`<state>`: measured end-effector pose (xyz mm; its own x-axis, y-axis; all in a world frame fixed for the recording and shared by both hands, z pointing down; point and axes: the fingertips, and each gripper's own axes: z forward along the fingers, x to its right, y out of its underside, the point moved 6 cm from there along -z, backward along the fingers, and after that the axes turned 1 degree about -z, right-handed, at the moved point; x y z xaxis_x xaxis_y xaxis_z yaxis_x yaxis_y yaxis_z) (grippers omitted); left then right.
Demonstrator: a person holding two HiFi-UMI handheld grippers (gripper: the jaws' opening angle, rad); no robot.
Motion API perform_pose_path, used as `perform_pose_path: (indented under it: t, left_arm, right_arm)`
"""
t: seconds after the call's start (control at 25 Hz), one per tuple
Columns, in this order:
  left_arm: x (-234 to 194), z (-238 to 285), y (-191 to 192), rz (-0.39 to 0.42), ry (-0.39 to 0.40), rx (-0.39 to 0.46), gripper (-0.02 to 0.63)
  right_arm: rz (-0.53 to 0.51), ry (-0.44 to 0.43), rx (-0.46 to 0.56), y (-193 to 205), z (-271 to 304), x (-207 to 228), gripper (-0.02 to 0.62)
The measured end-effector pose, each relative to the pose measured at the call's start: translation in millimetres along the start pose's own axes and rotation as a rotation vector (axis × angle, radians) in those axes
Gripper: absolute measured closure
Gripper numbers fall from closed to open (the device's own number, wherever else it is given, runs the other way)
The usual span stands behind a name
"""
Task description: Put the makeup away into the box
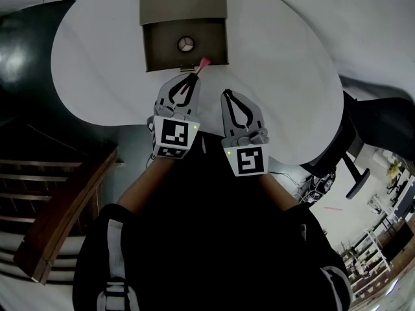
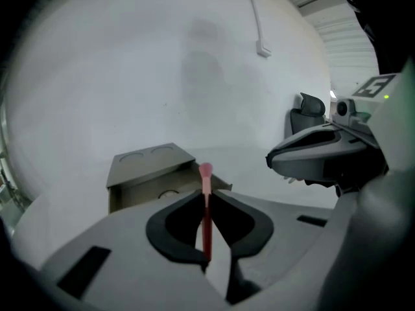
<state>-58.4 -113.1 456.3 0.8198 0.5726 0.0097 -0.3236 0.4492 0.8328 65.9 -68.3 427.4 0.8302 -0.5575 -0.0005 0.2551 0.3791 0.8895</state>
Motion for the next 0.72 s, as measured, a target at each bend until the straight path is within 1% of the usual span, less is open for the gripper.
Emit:
perform_pose_path:
  t: [0.12,0.32,0.44,0.52,0.72]
  left_arm:
    - [-7,7,-8,0.03,0.002,0.007,0.557]
    - [-17,25,-18,0.143,0.025,-0.007,0.557]
    - [-24,41,-22,0.181,0.037,-0.019,0.557]
    - [-29,49,-22,0.202,0.053,-0.04,0.557]
    - [-36,72,-14,0.281,0.109,-0.14,0.557]
  right_arm:
    - [0.005,0.006,0.002,-6,7,1,0.571]
    - [0.028,0.028,-0.002,-9,18,7,0.571]
    - [0.04,0.043,-0.011,-10,24,15,0.571]
    - [0.05,0.055,-0.016,-10,26,18,0.571]
    - [0.071,0.083,-0.031,-11,33,29,0.571]
